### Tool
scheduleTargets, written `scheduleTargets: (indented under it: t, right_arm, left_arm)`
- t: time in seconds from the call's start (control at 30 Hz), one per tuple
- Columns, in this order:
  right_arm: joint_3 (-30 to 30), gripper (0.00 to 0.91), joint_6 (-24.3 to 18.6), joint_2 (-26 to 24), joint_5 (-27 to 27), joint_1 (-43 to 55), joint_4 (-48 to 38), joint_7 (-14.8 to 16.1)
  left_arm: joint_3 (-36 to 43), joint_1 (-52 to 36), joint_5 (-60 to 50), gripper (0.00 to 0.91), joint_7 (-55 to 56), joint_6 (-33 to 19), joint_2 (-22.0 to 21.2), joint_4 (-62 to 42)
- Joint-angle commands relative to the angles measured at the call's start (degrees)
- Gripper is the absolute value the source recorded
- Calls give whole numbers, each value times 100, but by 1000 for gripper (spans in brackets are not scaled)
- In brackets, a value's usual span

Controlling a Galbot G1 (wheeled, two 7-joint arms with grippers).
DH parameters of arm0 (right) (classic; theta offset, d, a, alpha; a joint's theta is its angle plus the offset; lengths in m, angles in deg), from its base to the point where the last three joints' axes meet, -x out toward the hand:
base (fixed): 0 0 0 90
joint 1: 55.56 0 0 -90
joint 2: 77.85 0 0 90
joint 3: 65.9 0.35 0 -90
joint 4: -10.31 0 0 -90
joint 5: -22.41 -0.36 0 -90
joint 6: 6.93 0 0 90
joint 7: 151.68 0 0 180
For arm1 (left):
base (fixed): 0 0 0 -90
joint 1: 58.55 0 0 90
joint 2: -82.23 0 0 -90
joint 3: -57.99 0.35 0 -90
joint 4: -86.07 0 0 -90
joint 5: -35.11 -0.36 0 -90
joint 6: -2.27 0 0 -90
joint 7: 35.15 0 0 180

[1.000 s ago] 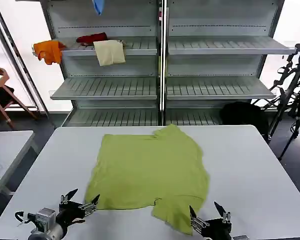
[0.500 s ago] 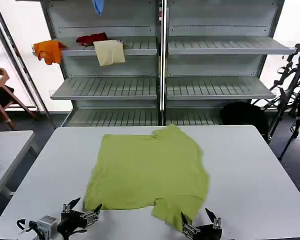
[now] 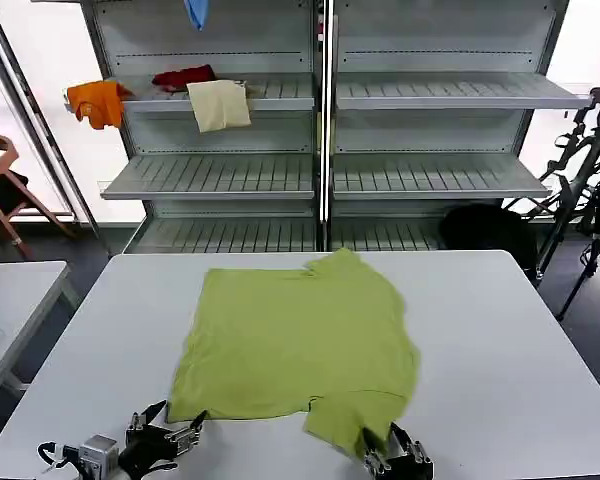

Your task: Fold and organize the clothes.

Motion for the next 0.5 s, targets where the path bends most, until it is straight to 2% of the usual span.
scheduleTargets:
  t: [0.03,0.43,0.5]
  right_arm:
    - [-12,0,13,2,14,-4,-47,-10]
    - [118,0,1,91,-120,111,179,-23]
    - [201,0,0,115,-214,176,260,-21]
  left_arm:
    - [33,9,27,20,-49,8,-21,-19]
    - [70,-302,165,10,-75,0,-126,-79]
    - [67,-445,233,0,-85,-125,-185,-83]
